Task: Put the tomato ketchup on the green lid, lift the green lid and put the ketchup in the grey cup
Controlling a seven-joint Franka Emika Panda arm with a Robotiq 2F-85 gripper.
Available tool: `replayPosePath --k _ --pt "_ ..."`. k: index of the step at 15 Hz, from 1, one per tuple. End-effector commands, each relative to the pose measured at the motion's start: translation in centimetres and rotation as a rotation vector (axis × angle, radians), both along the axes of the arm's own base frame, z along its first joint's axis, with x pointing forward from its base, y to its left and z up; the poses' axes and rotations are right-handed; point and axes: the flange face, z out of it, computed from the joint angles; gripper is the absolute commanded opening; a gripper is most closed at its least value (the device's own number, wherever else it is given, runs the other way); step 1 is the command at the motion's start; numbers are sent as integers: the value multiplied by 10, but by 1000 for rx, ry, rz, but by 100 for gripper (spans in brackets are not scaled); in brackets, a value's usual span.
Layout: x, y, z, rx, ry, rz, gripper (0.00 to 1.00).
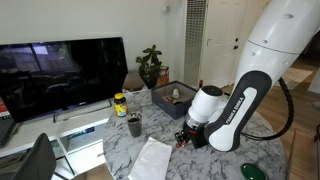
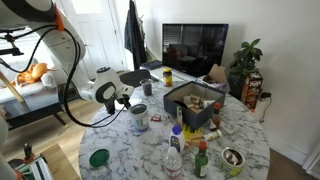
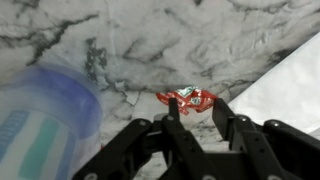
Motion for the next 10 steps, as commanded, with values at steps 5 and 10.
replayPosePath --k 5,10 --pt "4 -3 -16 -37 -19 -19 42" --pt "5 -4 -19 -43 -18 -23 4"
